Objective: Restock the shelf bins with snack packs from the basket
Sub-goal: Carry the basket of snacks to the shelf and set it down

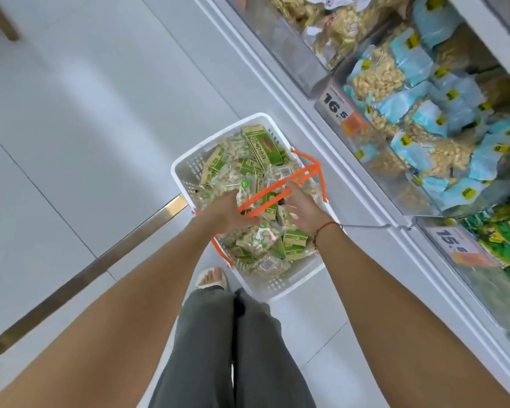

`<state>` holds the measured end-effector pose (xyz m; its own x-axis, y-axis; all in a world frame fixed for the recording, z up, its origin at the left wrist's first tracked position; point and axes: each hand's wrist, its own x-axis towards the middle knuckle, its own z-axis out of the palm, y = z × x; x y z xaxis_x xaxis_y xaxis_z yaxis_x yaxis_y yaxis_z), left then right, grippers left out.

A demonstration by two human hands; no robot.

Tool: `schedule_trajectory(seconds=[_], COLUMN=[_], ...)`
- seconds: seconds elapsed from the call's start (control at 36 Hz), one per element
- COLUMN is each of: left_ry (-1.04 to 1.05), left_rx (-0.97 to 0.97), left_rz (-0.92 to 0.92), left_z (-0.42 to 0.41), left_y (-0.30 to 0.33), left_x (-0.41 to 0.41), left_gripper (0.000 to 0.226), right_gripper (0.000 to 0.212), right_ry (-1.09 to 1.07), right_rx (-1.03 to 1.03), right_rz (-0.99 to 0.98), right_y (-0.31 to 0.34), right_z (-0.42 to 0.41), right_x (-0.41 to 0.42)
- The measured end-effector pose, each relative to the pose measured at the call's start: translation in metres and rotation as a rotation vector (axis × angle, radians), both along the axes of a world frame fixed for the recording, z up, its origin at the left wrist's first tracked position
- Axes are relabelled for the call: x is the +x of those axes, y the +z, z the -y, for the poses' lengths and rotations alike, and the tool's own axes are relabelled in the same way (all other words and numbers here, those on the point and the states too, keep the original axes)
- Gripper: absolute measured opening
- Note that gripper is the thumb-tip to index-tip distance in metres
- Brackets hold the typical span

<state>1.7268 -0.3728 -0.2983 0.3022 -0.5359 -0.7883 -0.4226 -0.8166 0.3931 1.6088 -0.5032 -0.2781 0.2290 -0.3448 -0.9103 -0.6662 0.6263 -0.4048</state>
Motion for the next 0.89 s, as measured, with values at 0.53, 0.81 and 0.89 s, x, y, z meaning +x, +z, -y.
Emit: schedule_trajectory(seconds=[0.53,0.81,0.89], left_ry=[-0.035,-0.001,0.004], left_rx=[0.021,0.094,0.097], left_rz=[-0.203,-0.352,-0.354], left_z=[0.017,0.016,0.011], left_y=[-0.023,-0.041,-0.034], left_x=[-0.003,-0.007,-0.010], left_gripper=[0.029,0.036,0.034], right_gripper=[0.021,0.022,0.027], right_ry=[-0.560,-0.421,-0.447], right_rx=[0.268,0.249,0.232], right_rz=[0.359,0.287,0.203], right_y=[-0.058,-0.044,-0.038], right_z=[0.003,-0.002,-0.009], right_x=[-0.016,-0.006,0.001])
